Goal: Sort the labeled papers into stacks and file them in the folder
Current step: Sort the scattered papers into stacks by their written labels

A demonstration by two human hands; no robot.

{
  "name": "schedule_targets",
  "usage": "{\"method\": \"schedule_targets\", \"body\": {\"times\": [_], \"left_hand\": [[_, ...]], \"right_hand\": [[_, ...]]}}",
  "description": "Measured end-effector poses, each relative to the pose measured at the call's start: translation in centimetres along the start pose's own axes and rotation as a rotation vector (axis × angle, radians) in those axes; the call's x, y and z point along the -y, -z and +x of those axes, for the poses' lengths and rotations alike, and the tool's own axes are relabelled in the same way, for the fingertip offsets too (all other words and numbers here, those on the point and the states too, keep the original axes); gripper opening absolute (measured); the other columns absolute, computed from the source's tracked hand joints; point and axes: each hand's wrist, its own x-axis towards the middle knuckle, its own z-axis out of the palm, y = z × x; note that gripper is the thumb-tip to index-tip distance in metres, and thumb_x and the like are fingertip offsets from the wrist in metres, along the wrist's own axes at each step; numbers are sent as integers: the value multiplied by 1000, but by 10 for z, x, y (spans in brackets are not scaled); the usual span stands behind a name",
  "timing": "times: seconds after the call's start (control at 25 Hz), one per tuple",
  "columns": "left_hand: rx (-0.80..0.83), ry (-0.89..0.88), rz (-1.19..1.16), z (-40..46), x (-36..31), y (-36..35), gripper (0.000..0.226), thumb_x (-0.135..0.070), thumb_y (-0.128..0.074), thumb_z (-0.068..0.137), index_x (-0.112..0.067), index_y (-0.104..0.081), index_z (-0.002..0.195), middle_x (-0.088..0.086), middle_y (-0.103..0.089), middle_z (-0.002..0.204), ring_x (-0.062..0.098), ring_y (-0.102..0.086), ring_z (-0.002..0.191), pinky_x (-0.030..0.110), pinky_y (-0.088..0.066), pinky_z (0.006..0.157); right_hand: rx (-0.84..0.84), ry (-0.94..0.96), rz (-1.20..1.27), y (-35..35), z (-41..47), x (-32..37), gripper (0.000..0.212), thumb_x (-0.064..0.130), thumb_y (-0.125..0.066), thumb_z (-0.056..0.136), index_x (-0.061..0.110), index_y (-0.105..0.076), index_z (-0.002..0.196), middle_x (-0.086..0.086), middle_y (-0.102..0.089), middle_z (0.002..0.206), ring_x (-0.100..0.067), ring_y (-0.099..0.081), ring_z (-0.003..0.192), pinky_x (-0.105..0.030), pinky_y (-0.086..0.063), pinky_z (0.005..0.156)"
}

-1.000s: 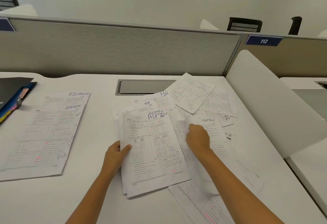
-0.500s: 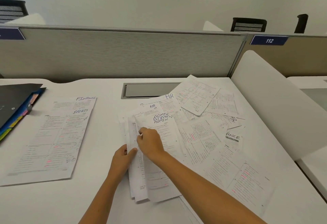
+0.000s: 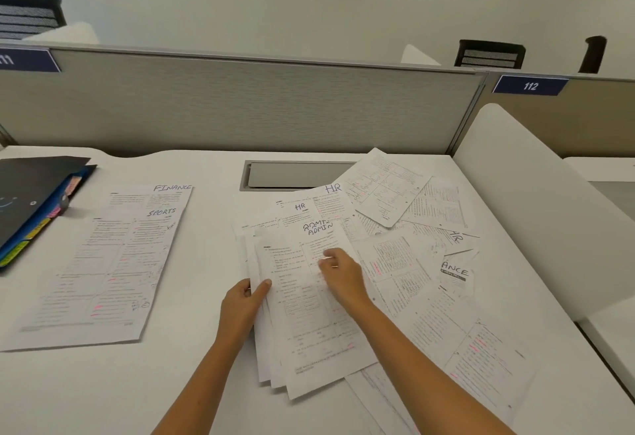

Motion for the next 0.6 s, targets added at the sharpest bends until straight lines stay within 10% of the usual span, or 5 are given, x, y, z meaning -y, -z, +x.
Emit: {"method": "schedule_targets", "body": {"times": [0.2,0.6], "left_hand": [[9,-34,-23,-2,-1,-2,30,-36,-65,87,-11,-63,103,0,-70,99,18,-68,88,31,-57,75],[235,-20,-254,-10,-26,13,35,-31,-68,85,-14,-62,115,8,-73,105,27,-72,89,50,-58,81]], "right_hand": [[-169,-63,-372,29,0,-27,43,17,-53,92,8,-46,134,-10,-48,134,-28,-44,122,-38,-42,99],[-85,-32,-46,22,-15,-12,67,24,-65,87,9,-30,143,-8,-50,134,-23,-51,121,-31,-45,95]]}}
